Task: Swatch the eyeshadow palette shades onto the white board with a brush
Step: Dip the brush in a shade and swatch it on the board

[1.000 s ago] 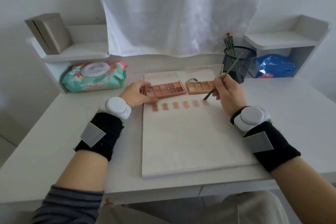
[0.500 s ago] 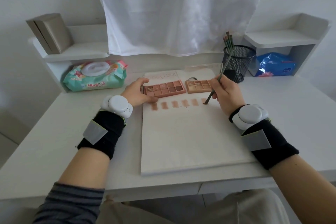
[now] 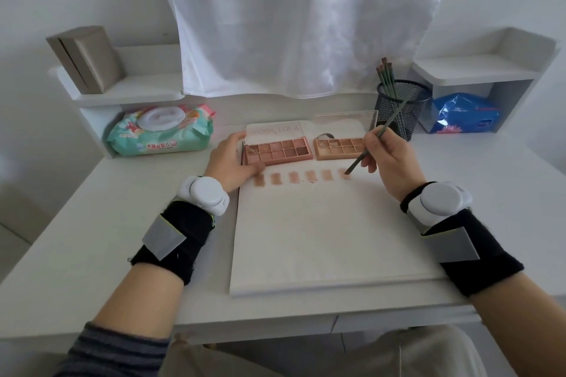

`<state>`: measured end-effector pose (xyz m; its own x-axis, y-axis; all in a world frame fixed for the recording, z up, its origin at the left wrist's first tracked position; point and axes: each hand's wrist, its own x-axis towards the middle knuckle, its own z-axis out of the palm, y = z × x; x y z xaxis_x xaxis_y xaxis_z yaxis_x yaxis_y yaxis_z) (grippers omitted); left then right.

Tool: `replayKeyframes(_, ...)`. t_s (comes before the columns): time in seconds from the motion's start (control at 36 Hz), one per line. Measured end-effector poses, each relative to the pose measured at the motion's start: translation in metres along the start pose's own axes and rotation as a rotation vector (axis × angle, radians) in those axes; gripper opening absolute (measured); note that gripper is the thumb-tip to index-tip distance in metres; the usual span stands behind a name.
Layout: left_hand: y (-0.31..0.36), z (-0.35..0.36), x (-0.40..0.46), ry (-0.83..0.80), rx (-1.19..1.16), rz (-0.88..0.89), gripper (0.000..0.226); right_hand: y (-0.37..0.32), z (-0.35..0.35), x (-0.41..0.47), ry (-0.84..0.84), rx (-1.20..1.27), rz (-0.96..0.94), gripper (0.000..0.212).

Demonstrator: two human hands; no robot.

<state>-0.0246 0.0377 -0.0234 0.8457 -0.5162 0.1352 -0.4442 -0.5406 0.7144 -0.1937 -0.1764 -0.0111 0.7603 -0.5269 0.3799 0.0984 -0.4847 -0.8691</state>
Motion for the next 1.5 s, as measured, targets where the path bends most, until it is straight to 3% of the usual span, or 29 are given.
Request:
replayKeyframes(0.11,0.011,0.003,-0.007,0.139,0.027,0.152,0.056,-0.001,0.001,-0.001,-0.003,0.026,-0.009,0.025)
replayKeyframes(0.19,0.026,0.009,-0.012,0.114,0.075,0.253,0.035,0.002,0.002,-0.001,-0.045,0.011,-0.007,0.026)
replayKeyframes(0.28,0.044,0.018,-0.023,-0.032,0.056,0.352,0.033,0.002,0.002,-0.001,-0.074,-0.017,0.004,0.026)
replayKeyframes(0.42,0.077,0.045,-0.058,-0.264,0.114,0.701,0.029,0.003,0.003,0.0,-0.058,-0.027,-0.014,0.025)
replayKeyframes(0.5,0.088,0.058,-0.073,-0.403,0.156,0.798,0.037,0.002,0.003,-0.001,-0.05,-0.017,-0.029,0.026)
replayKeyframes(0.61,0.091,0.067,-0.082,-0.61,0.305,0.69,0.047,0.001,0.001,-0.002,0.008,0.041,-0.025,0.024)
replayKeyframes(0.69,0.088,0.069,-0.081,-0.667,0.399,0.637,0.053,0.001,0.0,-0.002,-0.011,0.044,-0.021,0.026)
replayKeyframes(1.14,0.086,0.072,-0.087,-0.625,0.531,0.6,0.056,0.001,0.002,-0.003,-0.06,0.008,-0.005,0.024)
replayKeyframes(1.36,0.087,0.07,-0.087,-0.636,0.472,0.569,0.057,-0.004,-0.003,-0.001,0.161,0.12,-0.068,0.016)
replayKeyframes(1.5,0.093,0.065,-0.081,-0.6,0.41,0.551,0.053,-0.002,-0.014,0.009,0.143,-0.028,-0.087,0.015)
